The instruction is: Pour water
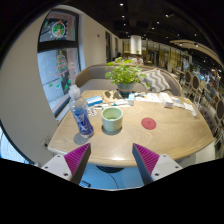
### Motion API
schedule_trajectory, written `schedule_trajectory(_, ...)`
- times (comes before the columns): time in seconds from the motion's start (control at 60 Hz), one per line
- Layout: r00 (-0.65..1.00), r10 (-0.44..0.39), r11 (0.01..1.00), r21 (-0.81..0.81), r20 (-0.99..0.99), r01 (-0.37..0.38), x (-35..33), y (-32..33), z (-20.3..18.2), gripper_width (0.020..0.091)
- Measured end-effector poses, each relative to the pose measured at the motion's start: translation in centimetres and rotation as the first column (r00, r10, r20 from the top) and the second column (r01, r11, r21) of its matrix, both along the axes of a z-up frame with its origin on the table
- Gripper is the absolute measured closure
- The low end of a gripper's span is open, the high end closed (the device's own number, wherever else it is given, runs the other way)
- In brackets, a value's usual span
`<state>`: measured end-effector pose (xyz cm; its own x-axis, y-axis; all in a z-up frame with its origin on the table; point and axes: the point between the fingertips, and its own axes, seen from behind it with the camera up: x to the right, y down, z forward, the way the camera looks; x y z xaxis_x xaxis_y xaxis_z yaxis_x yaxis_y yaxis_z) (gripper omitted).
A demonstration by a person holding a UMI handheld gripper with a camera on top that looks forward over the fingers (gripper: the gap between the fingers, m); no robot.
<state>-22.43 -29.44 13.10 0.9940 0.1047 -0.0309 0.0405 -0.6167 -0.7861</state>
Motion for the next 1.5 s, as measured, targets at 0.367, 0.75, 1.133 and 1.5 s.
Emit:
schedule_trajectory(0.367, 0.998, 0.031, 0.985, 0.174, -0.054, -0.021, -13.8, 13.2, -2.3, 0.0244)
schedule_trajectory(0.75, 0.999, -0.043, 0.974, 0.225, 0.011, 0.039, -15.3, 18.7, -5.5, 0.0618)
schedule_trajectory(1.133, 1.0, -0.027, 0.966, 0.257, -0.01, 0.028, -15.9, 19.0, -2.9, 0.0768)
schedule_trajectory(1.5, 0.584, -0.042, 0.977, 0.09, -0.811, 0.195, -19.3, 21.6, 7.4, 0.0771)
